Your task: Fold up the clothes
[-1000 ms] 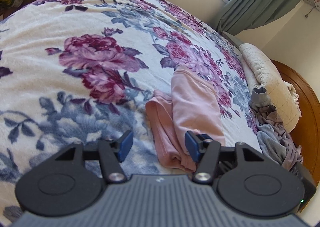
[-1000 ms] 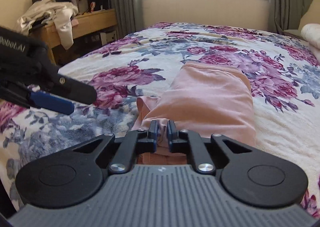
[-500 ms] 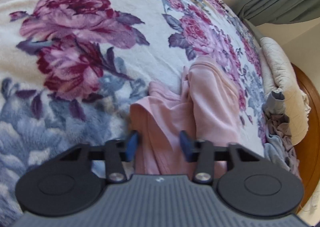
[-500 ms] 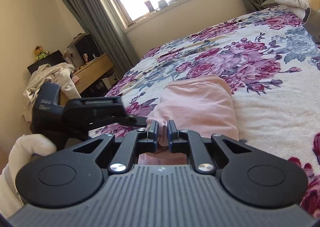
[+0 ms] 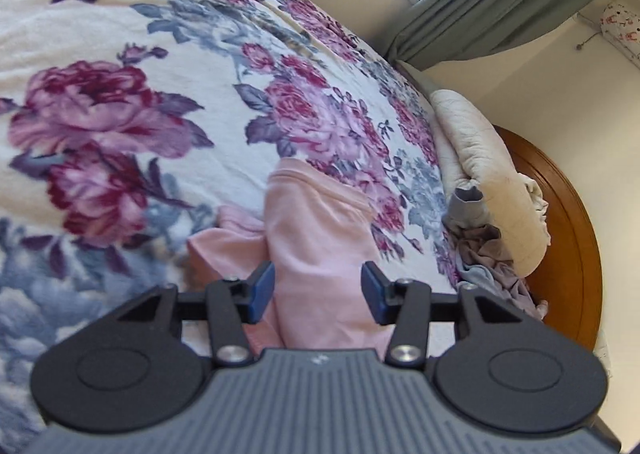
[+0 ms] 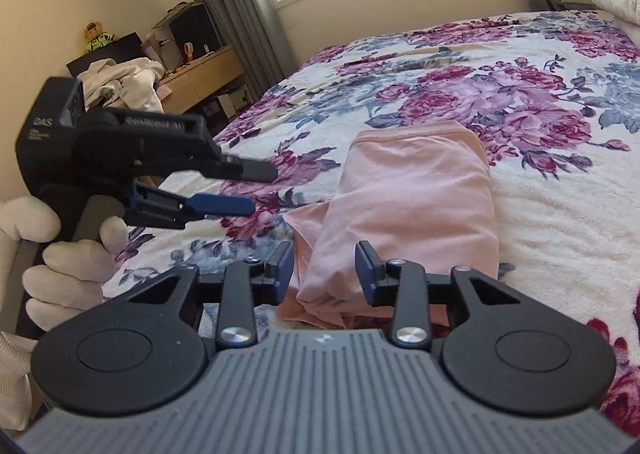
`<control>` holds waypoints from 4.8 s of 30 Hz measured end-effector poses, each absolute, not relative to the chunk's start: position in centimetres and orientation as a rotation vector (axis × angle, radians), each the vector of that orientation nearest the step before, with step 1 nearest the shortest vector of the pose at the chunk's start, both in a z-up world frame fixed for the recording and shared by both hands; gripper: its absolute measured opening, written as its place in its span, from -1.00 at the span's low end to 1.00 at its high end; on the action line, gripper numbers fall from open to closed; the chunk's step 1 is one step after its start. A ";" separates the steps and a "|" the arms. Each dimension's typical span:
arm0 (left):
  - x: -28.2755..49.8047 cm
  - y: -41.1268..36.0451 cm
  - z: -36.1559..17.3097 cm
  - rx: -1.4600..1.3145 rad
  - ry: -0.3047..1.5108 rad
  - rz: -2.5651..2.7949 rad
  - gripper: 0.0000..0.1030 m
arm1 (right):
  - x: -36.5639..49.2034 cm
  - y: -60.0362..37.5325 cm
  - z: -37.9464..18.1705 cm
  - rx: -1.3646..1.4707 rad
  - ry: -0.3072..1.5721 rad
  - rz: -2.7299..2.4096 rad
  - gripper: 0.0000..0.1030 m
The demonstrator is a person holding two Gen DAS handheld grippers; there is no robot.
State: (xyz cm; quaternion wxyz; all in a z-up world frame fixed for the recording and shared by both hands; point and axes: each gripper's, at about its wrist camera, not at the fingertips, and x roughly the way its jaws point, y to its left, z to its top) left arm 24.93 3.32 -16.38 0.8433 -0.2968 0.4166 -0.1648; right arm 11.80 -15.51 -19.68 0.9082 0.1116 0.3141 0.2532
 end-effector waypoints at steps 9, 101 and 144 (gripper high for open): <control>24.9 3.6 -20.8 -0.488 1.149 -0.107 -0.07 | 10.0 -17.0 -20.7 0.210 0.682 0.475 -0.20; 22.0 8.6 -18.3 -0.685 0.893 -0.124 0.44 | 11.6 -4.0 -21.4 -0.085 0.683 0.523 -0.71; 21.7 4.6 -25.9 -0.990 0.859 -0.356 -0.49 | 16.5 -20.0 -27.2 0.677 0.722 0.389 -0.12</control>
